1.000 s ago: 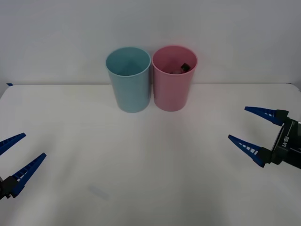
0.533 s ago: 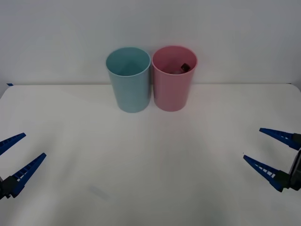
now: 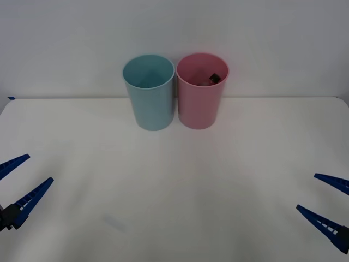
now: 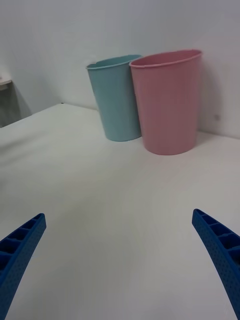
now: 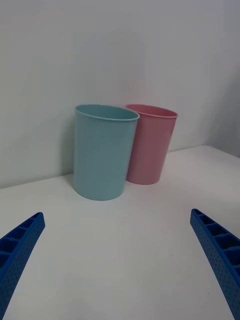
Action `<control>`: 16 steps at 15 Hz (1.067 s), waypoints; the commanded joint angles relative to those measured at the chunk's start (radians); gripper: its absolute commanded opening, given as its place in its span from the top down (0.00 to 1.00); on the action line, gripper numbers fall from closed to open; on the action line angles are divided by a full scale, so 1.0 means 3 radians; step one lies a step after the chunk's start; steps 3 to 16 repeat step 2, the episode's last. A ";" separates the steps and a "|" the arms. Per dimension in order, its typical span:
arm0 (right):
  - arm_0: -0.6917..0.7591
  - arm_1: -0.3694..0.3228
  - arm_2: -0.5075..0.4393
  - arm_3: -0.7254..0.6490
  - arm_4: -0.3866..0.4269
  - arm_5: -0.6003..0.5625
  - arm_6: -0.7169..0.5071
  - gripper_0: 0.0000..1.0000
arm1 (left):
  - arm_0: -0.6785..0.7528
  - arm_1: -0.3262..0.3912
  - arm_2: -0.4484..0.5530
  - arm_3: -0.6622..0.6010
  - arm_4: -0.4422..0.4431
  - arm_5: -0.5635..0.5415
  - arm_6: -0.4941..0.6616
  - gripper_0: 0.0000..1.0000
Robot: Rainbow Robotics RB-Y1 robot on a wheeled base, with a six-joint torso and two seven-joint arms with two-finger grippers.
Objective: Grasp the object on the table and drop it into the matching bin: aluminum can to the light blue bin, PET bottle to the pink bin.
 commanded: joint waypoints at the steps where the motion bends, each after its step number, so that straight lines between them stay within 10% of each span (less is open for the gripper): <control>1: 0.0002 0.0001 -0.0001 0.0000 0.0000 -0.0001 0.0000 0.00 | 0.0000 0.0000 0.0000 0.0000 0.0000 0.0000 0.0000 0.00; 16: 0.0002 0.0001 -0.0001 0.0000 0.0000 -0.0001 0.0000 0.00 | 0.0000 0.0000 0.0000 0.0000 0.0000 0.0000 0.0000 0.00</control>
